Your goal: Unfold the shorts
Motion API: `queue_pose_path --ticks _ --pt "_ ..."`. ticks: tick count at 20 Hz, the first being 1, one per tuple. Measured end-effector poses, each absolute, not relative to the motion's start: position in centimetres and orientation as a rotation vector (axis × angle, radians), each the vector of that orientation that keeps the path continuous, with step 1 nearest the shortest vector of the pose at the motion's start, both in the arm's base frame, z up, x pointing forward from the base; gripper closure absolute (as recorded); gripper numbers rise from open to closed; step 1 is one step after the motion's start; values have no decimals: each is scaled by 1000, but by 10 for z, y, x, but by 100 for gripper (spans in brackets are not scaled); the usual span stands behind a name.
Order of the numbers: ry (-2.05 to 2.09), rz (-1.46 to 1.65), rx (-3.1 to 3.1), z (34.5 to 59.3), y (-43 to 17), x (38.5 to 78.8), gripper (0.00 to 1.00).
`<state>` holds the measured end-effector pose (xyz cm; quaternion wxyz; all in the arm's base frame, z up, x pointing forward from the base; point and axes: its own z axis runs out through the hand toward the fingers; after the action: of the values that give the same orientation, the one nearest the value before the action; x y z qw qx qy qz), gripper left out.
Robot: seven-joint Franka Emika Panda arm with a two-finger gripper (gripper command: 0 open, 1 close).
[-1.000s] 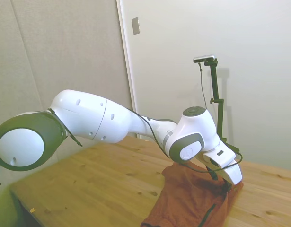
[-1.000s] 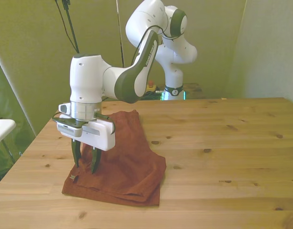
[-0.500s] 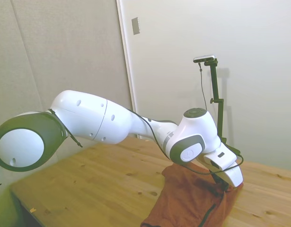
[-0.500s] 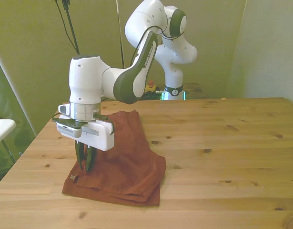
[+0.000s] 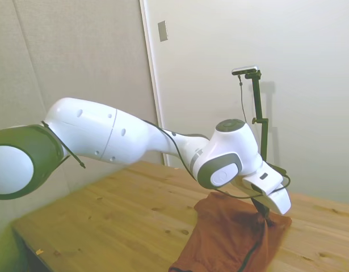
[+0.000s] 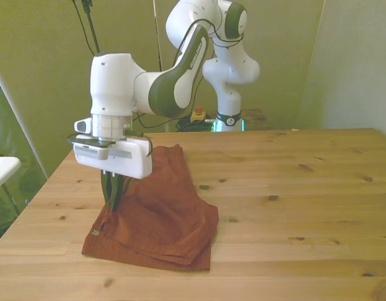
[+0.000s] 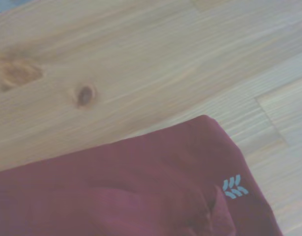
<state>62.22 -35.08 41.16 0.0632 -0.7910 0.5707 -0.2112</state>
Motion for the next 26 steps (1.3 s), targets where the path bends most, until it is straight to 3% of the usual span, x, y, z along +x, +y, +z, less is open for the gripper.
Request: queue_pose_path --ticks 6,11,16,23,24,26 --pt "1549 -651 -2477 455 -254 625 100" --pt "1457 -672 -2583 456 -175 641 100" --pt "1288 -723 -2682 463 -26 660 100" --pt "1139 -690 -2840 412 75 650 100" --pt "1124 -675 -2857 404 81 649 0" --pt "1106 -648 -2884 390 92 645 0"
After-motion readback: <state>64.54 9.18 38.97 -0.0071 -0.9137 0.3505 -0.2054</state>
